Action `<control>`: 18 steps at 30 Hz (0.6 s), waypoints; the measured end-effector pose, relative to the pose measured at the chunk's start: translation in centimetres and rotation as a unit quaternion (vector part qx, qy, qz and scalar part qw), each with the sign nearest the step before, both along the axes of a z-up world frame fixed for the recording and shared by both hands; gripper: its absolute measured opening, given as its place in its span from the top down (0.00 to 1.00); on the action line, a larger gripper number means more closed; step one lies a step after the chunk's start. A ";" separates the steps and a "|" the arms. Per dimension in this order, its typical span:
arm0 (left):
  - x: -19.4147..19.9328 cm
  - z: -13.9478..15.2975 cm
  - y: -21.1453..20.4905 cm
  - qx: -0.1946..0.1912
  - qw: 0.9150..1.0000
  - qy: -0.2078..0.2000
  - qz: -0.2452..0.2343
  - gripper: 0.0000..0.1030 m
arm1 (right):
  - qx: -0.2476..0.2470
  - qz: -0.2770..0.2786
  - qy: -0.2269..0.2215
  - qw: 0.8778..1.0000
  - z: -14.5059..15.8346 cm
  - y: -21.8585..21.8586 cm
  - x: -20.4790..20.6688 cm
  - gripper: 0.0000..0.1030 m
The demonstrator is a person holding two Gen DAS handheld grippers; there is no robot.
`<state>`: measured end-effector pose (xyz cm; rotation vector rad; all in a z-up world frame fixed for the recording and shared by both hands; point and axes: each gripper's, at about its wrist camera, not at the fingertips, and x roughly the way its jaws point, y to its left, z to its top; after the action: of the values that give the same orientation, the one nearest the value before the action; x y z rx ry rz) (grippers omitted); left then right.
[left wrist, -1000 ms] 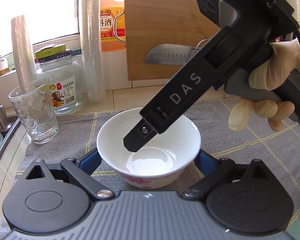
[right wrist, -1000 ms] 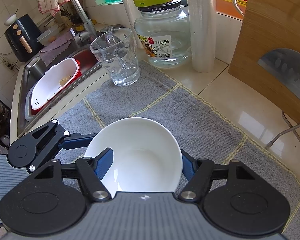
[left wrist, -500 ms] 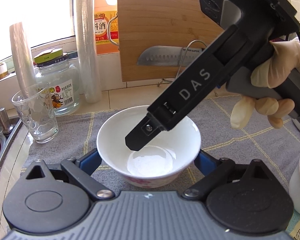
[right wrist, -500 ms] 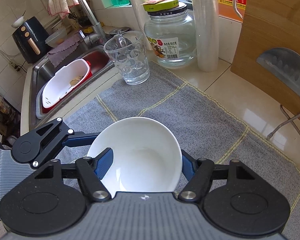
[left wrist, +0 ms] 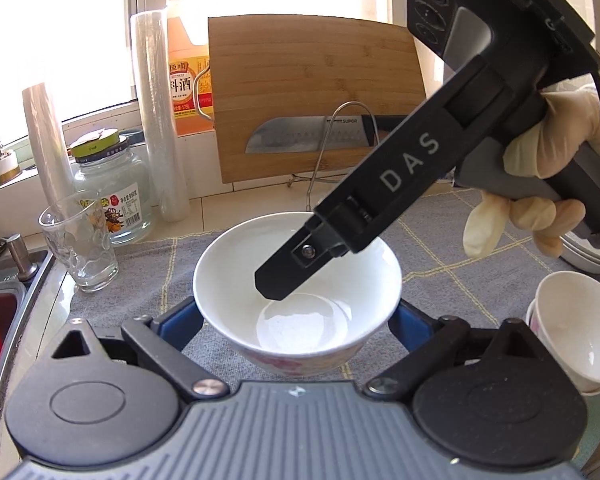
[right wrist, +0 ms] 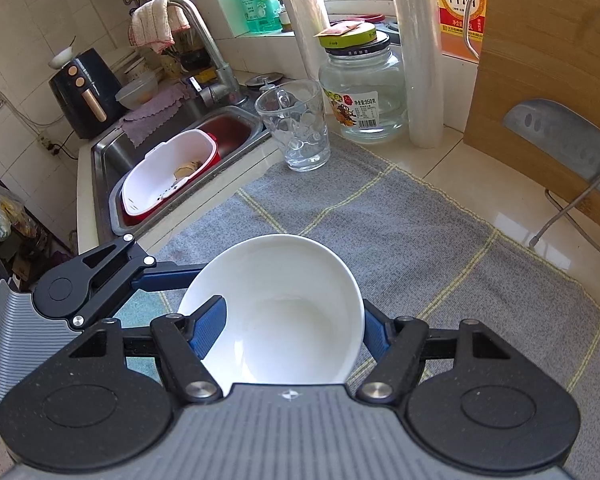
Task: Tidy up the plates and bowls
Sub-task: 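Lift the floral bowl and carry it toward the stacked bowls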
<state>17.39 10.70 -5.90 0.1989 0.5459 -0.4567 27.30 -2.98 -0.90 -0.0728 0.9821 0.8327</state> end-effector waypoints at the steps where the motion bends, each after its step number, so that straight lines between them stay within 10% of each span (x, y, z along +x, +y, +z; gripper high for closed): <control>1: -0.4 0.2 -0.1 0.001 1.000 0.000 -0.002 0.05 | 0.002 -0.002 0.001 1.000 0.1 -0.2 -0.4 0.27; 18: -6.6 4.0 -2.8 -0.010 0.999 0.007 -0.042 0.05 | 0.026 -0.041 0.005 0.999 2.7 -6.0 -7.6 0.27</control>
<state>10.76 7.94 -1.93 0.2003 0.5486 -0.5459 19.73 -8.96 1.81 0.0167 0.9653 0.7831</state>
